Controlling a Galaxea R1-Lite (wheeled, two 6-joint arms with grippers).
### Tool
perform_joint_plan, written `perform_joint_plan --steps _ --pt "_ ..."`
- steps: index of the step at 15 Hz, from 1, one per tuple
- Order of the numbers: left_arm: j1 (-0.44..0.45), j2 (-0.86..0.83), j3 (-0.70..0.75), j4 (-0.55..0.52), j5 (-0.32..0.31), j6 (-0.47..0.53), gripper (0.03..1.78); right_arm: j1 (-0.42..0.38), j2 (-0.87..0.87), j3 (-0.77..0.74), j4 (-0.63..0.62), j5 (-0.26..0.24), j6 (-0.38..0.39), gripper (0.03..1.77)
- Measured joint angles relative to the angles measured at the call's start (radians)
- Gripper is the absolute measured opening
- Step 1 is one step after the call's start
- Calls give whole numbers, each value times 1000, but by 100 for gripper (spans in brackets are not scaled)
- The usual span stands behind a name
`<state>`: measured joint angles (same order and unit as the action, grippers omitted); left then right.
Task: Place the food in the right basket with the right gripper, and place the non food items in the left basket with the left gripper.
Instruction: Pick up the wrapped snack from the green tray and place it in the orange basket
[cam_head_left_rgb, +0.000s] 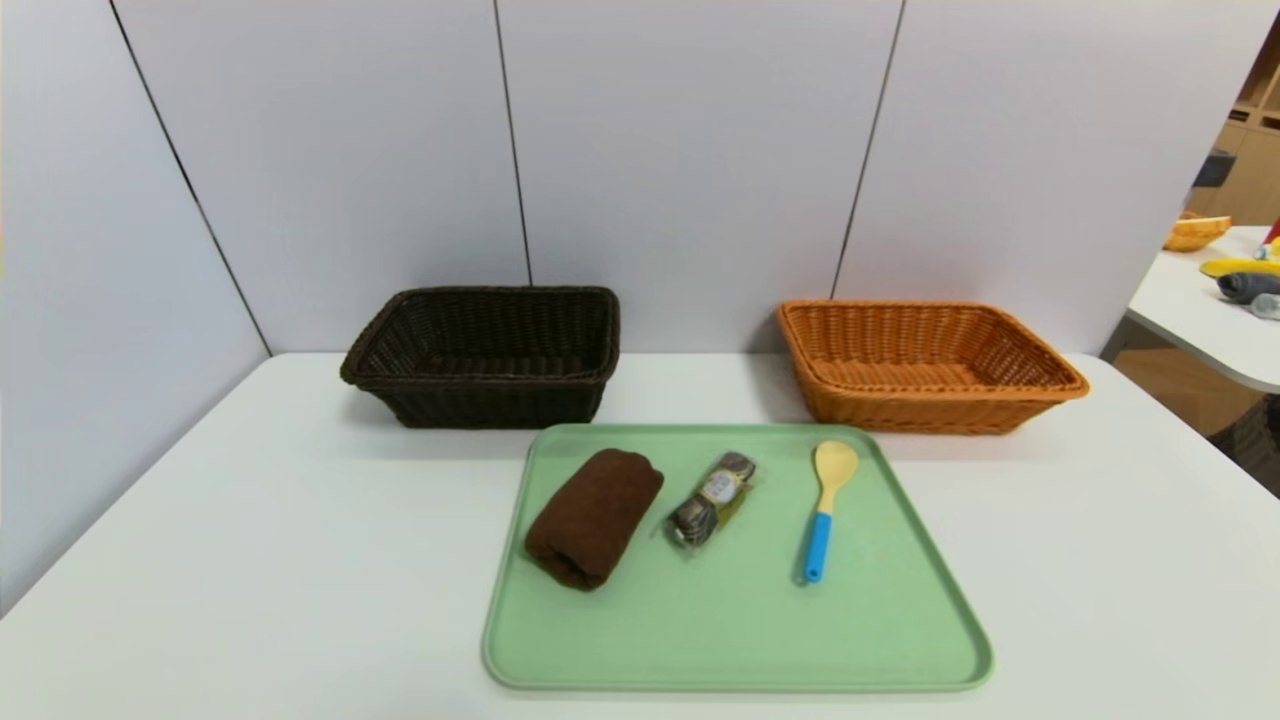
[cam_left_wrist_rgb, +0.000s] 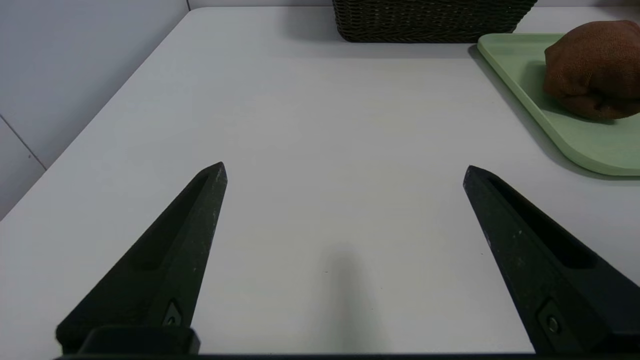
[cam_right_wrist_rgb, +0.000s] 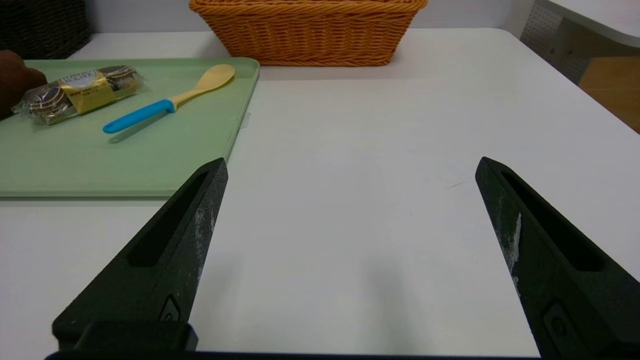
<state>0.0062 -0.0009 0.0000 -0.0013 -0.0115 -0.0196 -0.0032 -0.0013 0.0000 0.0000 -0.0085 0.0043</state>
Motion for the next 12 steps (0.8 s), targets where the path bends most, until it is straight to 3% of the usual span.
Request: perform_joint_plan --steps 12 --pt "0 0 0 0 -1 0 169 0 0 0 0 1 -1 171"
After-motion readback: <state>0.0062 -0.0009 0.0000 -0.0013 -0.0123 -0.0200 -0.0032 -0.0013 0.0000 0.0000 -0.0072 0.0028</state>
